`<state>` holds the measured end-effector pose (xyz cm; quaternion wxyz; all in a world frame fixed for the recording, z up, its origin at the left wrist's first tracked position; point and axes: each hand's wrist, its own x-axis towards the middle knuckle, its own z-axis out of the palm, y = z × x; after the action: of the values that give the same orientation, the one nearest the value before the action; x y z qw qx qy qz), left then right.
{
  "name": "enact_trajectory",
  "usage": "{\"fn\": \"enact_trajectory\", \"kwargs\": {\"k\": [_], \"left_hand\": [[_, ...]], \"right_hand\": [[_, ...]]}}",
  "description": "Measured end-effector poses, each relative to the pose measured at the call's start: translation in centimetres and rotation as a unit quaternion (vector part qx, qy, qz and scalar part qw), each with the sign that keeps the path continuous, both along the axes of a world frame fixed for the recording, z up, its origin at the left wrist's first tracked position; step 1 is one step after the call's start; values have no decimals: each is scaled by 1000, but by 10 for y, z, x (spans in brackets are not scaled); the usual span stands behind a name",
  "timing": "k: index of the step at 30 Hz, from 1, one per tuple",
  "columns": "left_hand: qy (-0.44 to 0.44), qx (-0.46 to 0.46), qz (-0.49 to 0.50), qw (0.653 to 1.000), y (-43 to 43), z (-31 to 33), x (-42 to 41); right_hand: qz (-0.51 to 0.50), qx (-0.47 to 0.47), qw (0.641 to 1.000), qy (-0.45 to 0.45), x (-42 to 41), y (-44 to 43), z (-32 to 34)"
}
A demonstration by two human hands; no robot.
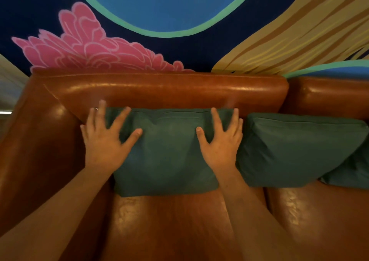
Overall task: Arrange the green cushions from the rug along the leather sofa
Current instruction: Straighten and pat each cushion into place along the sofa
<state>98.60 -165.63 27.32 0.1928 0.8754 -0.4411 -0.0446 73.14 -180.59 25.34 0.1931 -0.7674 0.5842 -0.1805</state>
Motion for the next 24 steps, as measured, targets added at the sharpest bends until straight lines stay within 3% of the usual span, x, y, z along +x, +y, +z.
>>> {"fn": "enact_trajectory", "kwargs": {"k": [3, 5, 7, 9, 11, 13, 16, 21, 24], "left_hand": [[61, 131, -46, 988, -1, -7, 1], [73, 141, -39, 987, -7, -5, 5], [73, 68, -14, 995, -8, 0, 2], [87, -48, 57, 993, -4, 6, -7], [163, -104, 153, 969, 5, 9, -14], [303, -98, 232, 919, 16, -6, -14], [426, -100, 251, 863, 26, -37, -18], [448, -108, 232, 857, 8, -54, -22], [487, -172, 242, 821, 18, -45, -31]], "right_hand": [[45, 80, 994, 62, 3, 3, -9], [55, 114, 990, 68, 5, -5, -7], [57, 109, 992, 31, 2, -7, -2], [29, 59, 995, -75, -6, -2, 1], [-41, 64, 981, -176, -18, 11, 1], [-107, 167, 953, -230, -30, 25, -13], [-124, 271, 923, -245, -33, 45, -45], [-117, 287, 921, -236, -16, 33, -68], [-114, 276, 917, -263, -24, 35, -74]]}}
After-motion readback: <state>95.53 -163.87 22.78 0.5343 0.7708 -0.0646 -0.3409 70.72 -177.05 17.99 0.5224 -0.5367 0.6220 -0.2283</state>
